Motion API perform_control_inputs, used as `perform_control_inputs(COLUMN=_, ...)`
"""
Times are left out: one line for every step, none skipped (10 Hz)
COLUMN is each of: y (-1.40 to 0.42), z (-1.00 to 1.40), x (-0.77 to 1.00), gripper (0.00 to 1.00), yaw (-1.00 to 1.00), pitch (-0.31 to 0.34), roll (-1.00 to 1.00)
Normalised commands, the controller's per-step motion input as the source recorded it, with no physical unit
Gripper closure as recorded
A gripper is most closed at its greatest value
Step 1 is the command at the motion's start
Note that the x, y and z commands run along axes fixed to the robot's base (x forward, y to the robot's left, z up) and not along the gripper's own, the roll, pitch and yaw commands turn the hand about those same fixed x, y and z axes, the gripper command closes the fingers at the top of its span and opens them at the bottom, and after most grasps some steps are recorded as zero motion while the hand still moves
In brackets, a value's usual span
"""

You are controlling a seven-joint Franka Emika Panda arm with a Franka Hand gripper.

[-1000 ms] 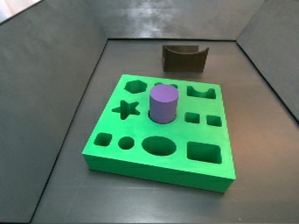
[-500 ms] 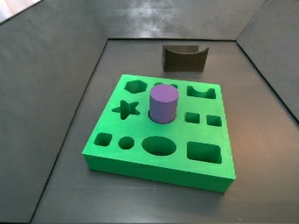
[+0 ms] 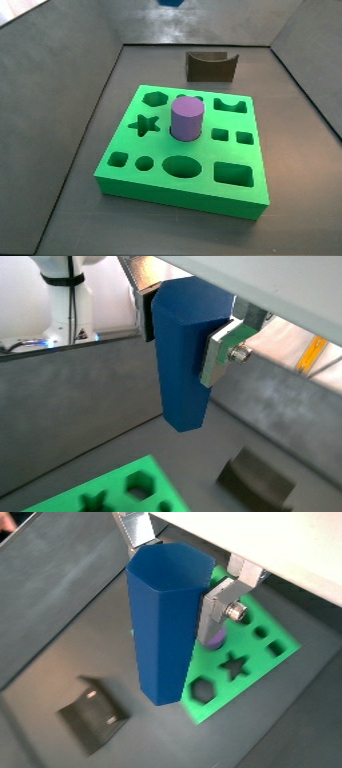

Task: Pick up the hexagon object. Move up. Place the hexagon object on the fixture. Regrasp the hexagon object. Move to above the board. Insert the hexagon object.
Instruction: Move to above the board.

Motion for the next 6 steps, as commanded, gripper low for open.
perform_control_inputs(y=-0.04, z=0.03, x=-0.20, gripper=1.00, yaw=-0.13, pitch=-0.147, roll=-1.00)
perform_control_inputs(y=0.02, z=0.02, x=-0.18, gripper=1.00, yaw=-0.12, pitch=-0.188, roll=-1.00)
perform_control_inputs(y=0.05, z=0.01, x=-0.17, gripper=1.00, yaw=-0.10, pitch=-0.208, roll=-0.90)
perform_control_inputs(y=0.06, z=0.01, x=-0.16, gripper=1.00, yaw=-0.06, pitch=-0.195, roll=-0.63)
perform_control_inputs(y=0.05, z=0.01, x=-0.15, gripper=1.00, yaw=-0.04, pitch=-0.183, roll=-0.50)
perform_control_inputs(y=0.04, z=0.01, x=-0.12, gripper=1.00, yaw=-0.02, pitch=-0.149, roll=-0.31)
